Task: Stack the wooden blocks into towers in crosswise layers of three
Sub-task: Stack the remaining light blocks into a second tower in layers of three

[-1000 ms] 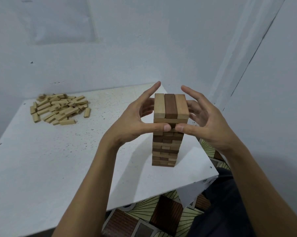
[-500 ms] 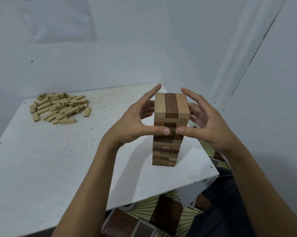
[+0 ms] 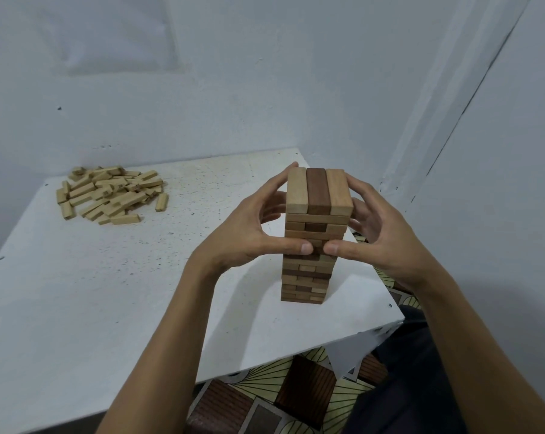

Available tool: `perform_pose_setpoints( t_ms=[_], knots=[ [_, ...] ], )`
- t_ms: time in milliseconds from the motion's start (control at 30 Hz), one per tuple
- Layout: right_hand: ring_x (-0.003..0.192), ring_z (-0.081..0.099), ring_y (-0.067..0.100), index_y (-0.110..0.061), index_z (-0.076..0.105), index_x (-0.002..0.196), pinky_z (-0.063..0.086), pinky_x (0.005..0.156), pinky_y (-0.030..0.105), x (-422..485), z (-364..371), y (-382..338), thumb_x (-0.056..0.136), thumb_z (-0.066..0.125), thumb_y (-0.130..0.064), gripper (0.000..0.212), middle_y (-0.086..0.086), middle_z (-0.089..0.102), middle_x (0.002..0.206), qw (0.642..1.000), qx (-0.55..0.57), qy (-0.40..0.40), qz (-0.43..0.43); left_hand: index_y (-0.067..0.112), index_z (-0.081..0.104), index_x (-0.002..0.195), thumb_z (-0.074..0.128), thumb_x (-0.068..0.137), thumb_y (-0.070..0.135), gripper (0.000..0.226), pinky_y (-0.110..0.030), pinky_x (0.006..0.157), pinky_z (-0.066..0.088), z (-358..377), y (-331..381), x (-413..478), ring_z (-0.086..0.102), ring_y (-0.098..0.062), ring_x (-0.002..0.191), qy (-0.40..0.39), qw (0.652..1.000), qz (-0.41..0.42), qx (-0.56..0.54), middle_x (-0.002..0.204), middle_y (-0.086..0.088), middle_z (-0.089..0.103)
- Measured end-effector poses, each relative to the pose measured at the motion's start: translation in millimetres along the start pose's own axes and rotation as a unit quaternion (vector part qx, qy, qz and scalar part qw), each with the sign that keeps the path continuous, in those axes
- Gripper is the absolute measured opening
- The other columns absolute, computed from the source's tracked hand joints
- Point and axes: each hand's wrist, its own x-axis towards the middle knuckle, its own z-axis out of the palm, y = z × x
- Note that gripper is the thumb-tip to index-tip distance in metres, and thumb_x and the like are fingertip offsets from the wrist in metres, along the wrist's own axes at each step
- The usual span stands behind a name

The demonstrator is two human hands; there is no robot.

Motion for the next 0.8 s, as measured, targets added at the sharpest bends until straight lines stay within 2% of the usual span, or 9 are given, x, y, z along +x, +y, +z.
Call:
perform_pose_setpoints(
  t_ms=[133, 267, 600, 800],
  knots=[
    [0.131, 0.053, 0.015, -0.036, 0.029, 0.151, 0.035, 0.114, 0.053, -2.7, 2.9, 7.0, 0.069, 0.084, -0.039, 0.099, -0.006, 0.06, 0.135, 1.0, -0.003, -0.003, 0.016, 0.03, 0.028, 0.154, 0.087, 0.066, 0.036, 0.106, -0.05, 0.113, 0.038, 2.2, -8.8, -1.5, 0.054, -0.02, 0.129, -0.004, 1.0, -0.014, -0.003, 0.137, 0.001, 0.059],
    [0.13, 0.053, 0.012, -0.036, 0.03, 0.151, 0.038, 0.113, 0.053, -4.1, 6.3, 12.7, 0.068, 0.084, -0.042, 0.099, -0.014, 0.059, 0.134, 1.0, -0.009, -0.002, 0.026, 0.028, 0.029, 0.154, 0.087, 0.067, 0.038, 0.105, -0.051, 0.112, 0.039, 4.6, -15.5, -3.5, 0.055, -0.021, 0.129, -0.006, 1.0, -0.027, -0.004, 0.136, 0.0, 0.06],
    [0.128, 0.054, 0.01, -0.035, 0.032, 0.149, 0.037, 0.113, 0.052, -7.7, 6.7, 24.6, 0.072, 0.085, -0.033, 0.093, -0.012, 0.061, 0.131, 0.999, -0.014, -0.011, 0.037, 0.025, 0.03, 0.153, 0.087, 0.068, 0.038, 0.104, -0.052, 0.112, 0.039, 5.1, -21.1, -3.7, 0.054, -0.023, 0.129, -0.01, 0.999, -0.039, -0.011, 0.138, -0.002, 0.058],
    [0.13, 0.052, 0.011, -0.041, 0.029, 0.148, 0.035, 0.116, 0.049, -13.5, 10.1, 42.2, 0.069, 0.087, -0.035, 0.098, -0.01, 0.059, 0.134, 0.997, -0.017, -0.033, 0.068, 0.024, 0.032, 0.152, 0.088, 0.067, 0.036, 0.103, -0.051, 0.113, 0.037, 7.8, -31.7, -9.8, 0.055, -0.021, 0.128, -0.029, 0.998, -0.059, -0.005, 0.135, 0.0, 0.06]
  ],
)
